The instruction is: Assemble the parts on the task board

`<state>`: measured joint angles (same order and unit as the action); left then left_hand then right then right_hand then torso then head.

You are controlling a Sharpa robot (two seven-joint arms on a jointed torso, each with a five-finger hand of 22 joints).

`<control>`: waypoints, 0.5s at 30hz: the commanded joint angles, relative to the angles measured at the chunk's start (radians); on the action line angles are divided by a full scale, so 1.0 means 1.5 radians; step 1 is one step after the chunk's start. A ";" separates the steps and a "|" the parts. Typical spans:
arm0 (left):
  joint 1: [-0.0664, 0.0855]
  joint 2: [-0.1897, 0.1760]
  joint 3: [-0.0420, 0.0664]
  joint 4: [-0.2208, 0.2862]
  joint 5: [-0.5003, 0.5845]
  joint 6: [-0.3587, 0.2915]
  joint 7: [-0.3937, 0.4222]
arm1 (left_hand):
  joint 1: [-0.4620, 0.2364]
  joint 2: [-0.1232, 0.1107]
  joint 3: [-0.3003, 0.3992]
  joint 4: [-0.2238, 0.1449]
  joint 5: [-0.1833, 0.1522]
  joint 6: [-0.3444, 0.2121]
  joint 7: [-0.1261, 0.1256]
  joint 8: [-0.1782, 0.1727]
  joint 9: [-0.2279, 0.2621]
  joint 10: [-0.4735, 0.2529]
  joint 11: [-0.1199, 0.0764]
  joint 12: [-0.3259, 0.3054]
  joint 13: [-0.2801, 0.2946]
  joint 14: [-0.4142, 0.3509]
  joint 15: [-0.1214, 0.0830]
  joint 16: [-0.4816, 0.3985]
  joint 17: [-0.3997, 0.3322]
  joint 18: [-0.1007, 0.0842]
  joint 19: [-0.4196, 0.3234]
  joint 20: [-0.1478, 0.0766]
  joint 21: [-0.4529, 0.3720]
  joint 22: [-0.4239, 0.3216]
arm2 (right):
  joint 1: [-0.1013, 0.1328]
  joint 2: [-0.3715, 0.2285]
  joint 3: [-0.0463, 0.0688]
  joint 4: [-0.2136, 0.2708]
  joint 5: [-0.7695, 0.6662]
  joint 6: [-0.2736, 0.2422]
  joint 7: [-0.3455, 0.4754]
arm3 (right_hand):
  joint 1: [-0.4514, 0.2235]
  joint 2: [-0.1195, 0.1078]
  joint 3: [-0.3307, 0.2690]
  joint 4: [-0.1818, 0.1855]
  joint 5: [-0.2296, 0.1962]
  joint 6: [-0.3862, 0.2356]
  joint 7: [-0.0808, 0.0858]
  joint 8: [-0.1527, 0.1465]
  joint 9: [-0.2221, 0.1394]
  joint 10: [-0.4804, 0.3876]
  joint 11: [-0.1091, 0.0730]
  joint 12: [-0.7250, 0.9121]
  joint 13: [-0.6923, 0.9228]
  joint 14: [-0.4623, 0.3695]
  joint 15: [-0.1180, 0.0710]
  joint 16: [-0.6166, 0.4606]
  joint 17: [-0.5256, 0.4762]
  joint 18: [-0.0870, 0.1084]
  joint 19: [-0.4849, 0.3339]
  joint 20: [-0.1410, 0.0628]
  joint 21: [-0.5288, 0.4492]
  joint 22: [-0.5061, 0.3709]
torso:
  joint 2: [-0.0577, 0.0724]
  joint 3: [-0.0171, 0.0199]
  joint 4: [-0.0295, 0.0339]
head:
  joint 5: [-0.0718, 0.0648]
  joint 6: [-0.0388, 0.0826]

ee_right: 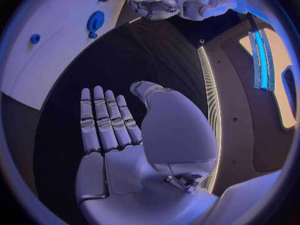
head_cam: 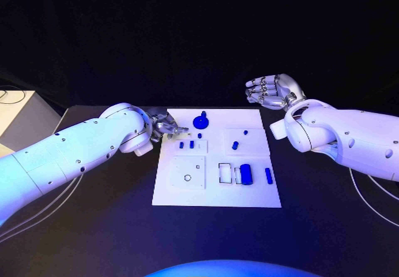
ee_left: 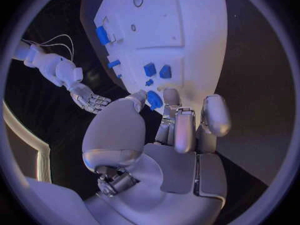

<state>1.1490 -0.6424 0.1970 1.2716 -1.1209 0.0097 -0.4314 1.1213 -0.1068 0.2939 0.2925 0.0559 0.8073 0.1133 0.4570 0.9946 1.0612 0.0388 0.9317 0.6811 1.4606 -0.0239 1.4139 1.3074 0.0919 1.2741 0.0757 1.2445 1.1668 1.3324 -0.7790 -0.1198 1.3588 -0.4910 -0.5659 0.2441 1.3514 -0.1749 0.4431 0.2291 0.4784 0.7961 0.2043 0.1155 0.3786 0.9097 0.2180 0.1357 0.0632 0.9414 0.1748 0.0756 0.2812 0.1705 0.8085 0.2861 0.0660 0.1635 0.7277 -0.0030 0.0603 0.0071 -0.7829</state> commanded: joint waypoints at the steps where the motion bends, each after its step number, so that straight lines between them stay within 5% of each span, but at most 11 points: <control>1: 0.000 0.000 0.004 0.006 0.054 -0.093 0.094 | 0.028 -0.003 0.005 -0.001 0.000 -0.019 0.011 -0.009 -0.020 -0.031 0.011 -0.013 -0.014 -0.015 0.010 -0.019 0.010 0.017 -0.027 0.008 -0.031 -0.033 | 0.000 0.000 0.000 -0.001 -0.002 0.006 0.006 | -0.005 -0.001 -0.003 0.000 0.003 0.004 0.050 -0.002 -0.001 0.004 0.001 -0.005 0.000 0.001 0.004 -0.004 -0.001 0.004 -0.004 0.001 -0.003 -0.001 | 0.000 0.0004 0.0005 | -0.001 0.003; 7: 0.000 0.005 0.007 0.003 0.055 -0.121 0.147 | 0.073 -0.014 0.020 -0.002 0.001 -0.043 0.028 -0.021 -0.066 -0.085 0.028 -0.028 -0.037 -0.059 0.026 -0.056 -0.045 0.032 -0.078 0.024 -0.095 -0.096 | 0.000 -0.001 0.000 -0.001 -0.002 0.006 0.006 | -0.005 -0.001 -0.003 0.000 0.003 0.004 0.050 -0.002 -0.001 0.004 0.001 -0.005 0.000 0.001 0.004 -0.004 -0.001 0.004 -0.005 0.001 -0.003 -0.001 | 0.000 0.0007 -0.0001 | -0.002 0.004; 10: 0.000 0.013 0.000 -0.003 0.025 -0.116 0.181 | 0.187 -0.028 0.105 -0.032 -0.001 -0.046 0.031 -0.027 -0.108 -0.137 0.032 -0.064 -0.076 -0.102 0.029 -0.086 -0.095 0.043 -0.120 0.028 -0.146 -0.144 | 0.000 -0.001 0.000 -0.001 -0.002 0.006 0.006 | -0.005 -0.001 -0.003 0.000 0.003 0.004 0.050 -0.002 -0.001 0.004 0.001 -0.005 0.000 0.001 0.004 -0.004 -0.001 0.004 -0.005 0.001 -0.003 -0.001 | 0.000 0.0008 0.0000 | -0.003 0.007; 12: 0.001 0.021 -0.007 -0.007 -0.009 -0.114 0.205 | 0.230 -0.055 0.179 -0.060 0.000 -0.041 0.037 -0.036 -0.140 -0.150 0.036 -0.088 -0.104 -0.138 0.034 -0.111 -0.132 0.049 -0.150 0.031 -0.177 -0.173 | 0.000 -0.001 0.000 -0.001 -0.002 0.006 0.006 | -0.004 -0.001 -0.003 -0.001 0.003 0.004 0.050 -0.002 -0.001 0.004 0.001 -0.005 0.000 0.001 0.004 -0.004 -0.001 0.004 -0.005 0.001 -0.003 -0.002 | 0.000 0.0006 0.0000 | -0.003 0.008; 15: 0.001 0.032 -0.019 -0.017 -0.064 -0.115 0.240 | 0.238 -0.078 0.229 -0.090 0.000 -0.033 0.037 -0.042 -0.176 -0.158 0.039 -0.108 -0.137 -0.188 0.038 -0.140 -0.184 0.058 -0.196 0.035 -0.210 -0.204 | 0.000 -0.001 0.000 -0.001 -0.002 0.006 0.006 | -0.004 -0.001 -0.003 -0.001 0.003 0.004 0.050 -0.002 -0.001 0.004 0.001 -0.005 0.000 0.001 0.004 -0.004 -0.001 0.004 -0.005 0.001 -0.003 -0.002 | 0.000 0.0002 -0.0002 | -0.003 0.009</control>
<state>1.1493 -0.5996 0.1687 1.2495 -1.1164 -0.1402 -0.1853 1.4791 -0.2161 0.6265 0.1616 0.0560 0.7510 0.1699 0.3980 0.7370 0.8274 0.0983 0.7730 0.4803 1.1873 0.0326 1.2091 1.0411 0.1703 0.9895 0.1274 0.9372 0.8685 1.3322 -0.7803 -0.1198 1.3569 -0.4909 -0.5662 0.2442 1.3515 -0.1749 0.4431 0.2291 0.4784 0.7961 0.2043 0.1155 0.3777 0.9096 0.2181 0.1316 0.0632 0.9414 0.1748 0.0756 0.2799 0.1705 0.8085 0.2861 0.0660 0.1616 0.7280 -0.0018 0.0603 0.0022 -0.7709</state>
